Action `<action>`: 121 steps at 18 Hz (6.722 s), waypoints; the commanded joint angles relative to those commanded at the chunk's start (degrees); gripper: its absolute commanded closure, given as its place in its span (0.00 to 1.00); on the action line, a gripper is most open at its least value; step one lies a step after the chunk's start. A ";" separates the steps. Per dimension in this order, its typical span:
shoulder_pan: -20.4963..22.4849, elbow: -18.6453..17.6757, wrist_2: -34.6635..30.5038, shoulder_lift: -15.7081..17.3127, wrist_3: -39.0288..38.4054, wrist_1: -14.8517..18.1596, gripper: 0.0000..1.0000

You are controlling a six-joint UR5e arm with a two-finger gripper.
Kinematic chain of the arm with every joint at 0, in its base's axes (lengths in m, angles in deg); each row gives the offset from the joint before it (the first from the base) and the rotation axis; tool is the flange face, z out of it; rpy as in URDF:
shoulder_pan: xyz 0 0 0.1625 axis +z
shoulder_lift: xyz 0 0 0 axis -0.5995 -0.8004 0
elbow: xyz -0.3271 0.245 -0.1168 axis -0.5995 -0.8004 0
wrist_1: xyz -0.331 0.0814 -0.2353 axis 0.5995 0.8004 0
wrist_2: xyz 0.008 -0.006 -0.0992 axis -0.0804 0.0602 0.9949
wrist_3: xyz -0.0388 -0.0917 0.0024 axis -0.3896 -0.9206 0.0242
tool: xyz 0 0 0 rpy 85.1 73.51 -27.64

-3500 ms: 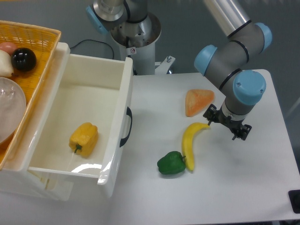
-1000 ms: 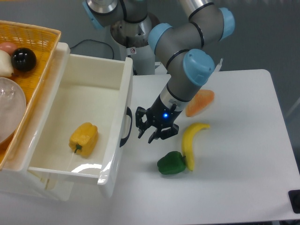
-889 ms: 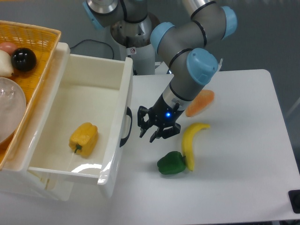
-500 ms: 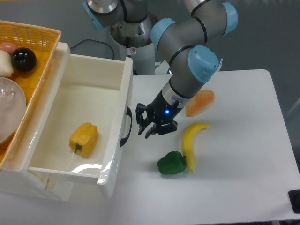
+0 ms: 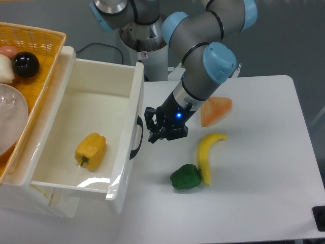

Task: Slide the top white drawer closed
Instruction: 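Lower the gripper against the outer face of the drawer front, then push the drawer front toward the cabinet with the gripper, then keep pushing the drawer front until it sits flush with the cabinet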

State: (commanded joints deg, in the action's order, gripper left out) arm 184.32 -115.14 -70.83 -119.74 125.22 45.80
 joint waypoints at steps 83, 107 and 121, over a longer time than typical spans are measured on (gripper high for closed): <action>-1.32 -1.05 4.74 -0.79 0.00 4.66 0.99; -3.51 -1.58 6.06 0.88 -0.17 7.12 1.00; -6.24 -2.90 6.06 1.76 -0.62 7.21 1.00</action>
State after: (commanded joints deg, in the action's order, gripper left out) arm 178.08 -118.04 -64.77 -117.99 124.60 53.01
